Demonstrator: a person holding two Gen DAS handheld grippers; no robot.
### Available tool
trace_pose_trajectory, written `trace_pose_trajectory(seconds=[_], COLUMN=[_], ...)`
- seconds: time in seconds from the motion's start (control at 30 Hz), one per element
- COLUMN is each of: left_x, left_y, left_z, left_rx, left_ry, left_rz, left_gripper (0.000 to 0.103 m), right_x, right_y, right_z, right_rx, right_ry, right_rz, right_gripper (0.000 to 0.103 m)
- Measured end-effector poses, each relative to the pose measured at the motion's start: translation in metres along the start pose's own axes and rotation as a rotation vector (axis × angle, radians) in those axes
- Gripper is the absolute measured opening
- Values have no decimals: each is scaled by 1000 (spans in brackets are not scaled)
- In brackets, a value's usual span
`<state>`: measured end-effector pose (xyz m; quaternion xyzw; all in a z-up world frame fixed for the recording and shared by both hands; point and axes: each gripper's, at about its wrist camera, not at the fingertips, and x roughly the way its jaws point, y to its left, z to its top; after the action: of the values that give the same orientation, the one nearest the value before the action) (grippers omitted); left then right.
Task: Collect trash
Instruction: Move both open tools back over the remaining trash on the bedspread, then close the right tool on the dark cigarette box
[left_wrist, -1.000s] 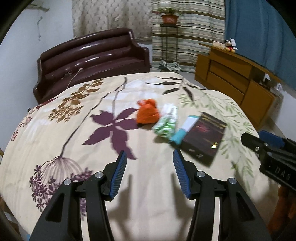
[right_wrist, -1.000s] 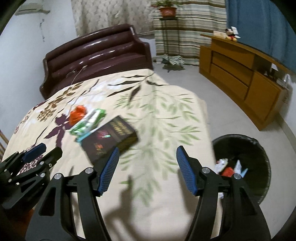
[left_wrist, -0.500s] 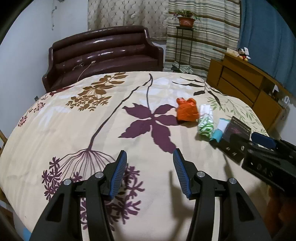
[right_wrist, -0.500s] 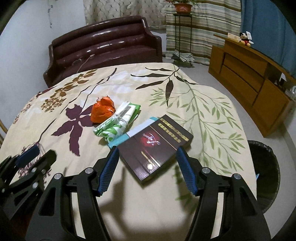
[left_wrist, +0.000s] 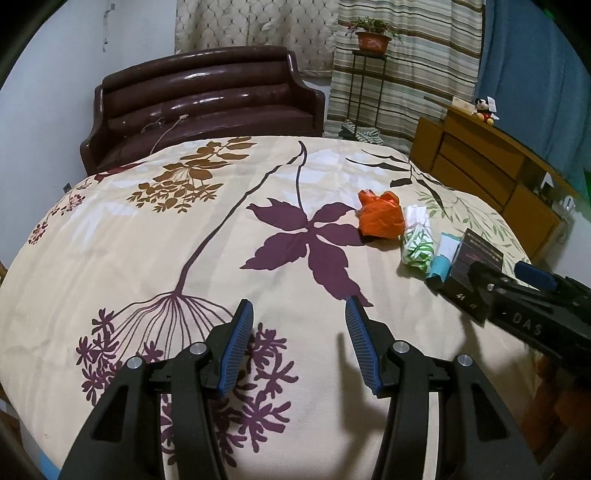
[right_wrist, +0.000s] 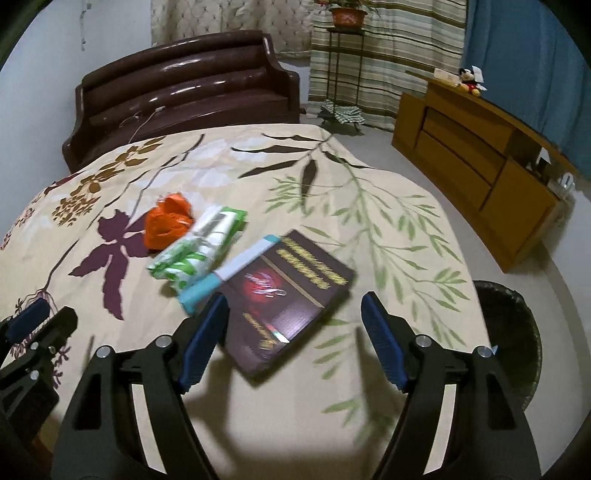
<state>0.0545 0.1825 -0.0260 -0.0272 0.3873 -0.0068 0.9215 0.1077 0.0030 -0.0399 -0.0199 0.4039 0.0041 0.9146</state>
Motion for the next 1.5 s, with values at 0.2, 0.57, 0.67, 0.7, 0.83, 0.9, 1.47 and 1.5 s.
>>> trace_pose_trajectory(seconds=[0.2,0.57,0.67,0.7,0.83,0.9,1.47,1.5], left_x=[2,4,6,6,7,8,12,12], left_y=[-8,-11,-10,-10,-7,-6,-4,-4], left_z=[0,1,2,2,2,1,1,1], left_rx=[14,8,3,2,-1,-2,-1,0], left_ry=[4,9,13,14,13,16,25,25], left_rz=[-1,-6,-18,-23,-35,-37,-33,-33], left_gripper=[52,52,52,52,52,52,52,52], right_x=[-3,-6,0,3,9,8,3,0], right_y=[-18,18,24,25,20,13,-47,-43], right_z=[-2,0,-1,-3,-7,-8,-9,-8], right_rx=[45,2,9,4,12,32,148,141], right_ry=[0,-16,2,15,46,48,40,32], right_rz=[22,38,18,20,18,13,-32,-21], right_gripper=[72,74,77,77,77,77,77,77])
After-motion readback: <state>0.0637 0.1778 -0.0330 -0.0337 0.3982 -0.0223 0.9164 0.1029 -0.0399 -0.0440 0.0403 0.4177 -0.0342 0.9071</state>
